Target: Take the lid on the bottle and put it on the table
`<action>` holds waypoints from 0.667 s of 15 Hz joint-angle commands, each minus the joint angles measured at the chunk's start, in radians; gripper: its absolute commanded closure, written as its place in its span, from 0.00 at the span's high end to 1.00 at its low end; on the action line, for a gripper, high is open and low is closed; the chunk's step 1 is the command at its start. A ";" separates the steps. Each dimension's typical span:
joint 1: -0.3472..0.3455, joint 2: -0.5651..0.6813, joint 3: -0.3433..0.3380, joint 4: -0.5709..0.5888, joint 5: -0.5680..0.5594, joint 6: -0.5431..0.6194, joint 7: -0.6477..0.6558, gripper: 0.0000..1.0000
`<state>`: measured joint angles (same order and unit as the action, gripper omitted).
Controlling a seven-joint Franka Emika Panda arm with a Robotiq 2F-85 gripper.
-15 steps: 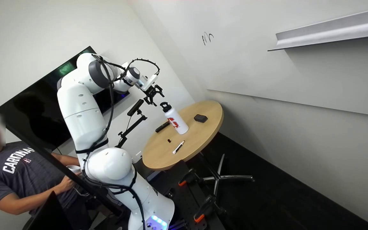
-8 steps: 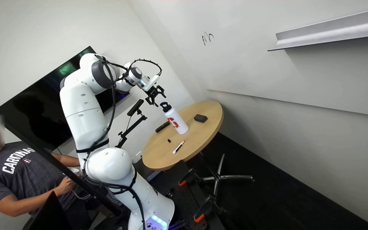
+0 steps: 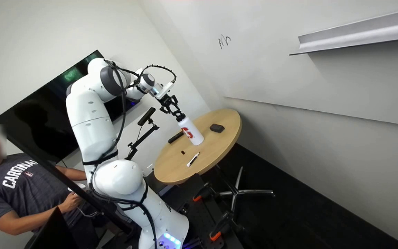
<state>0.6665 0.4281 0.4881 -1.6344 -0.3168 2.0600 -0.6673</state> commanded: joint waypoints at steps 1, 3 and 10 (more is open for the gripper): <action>0.017 0.009 -0.013 0.021 -0.003 -0.032 -0.016 0.24; 0.020 0.013 -0.013 0.024 -0.003 -0.035 -0.016 0.09; 0.020 -0.005 -0.013 0.015 -0.001 -0.038 -0.018 0.06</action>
<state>0.6731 0.4371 0.4855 -1.6335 -0.3168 2.0599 -0.6673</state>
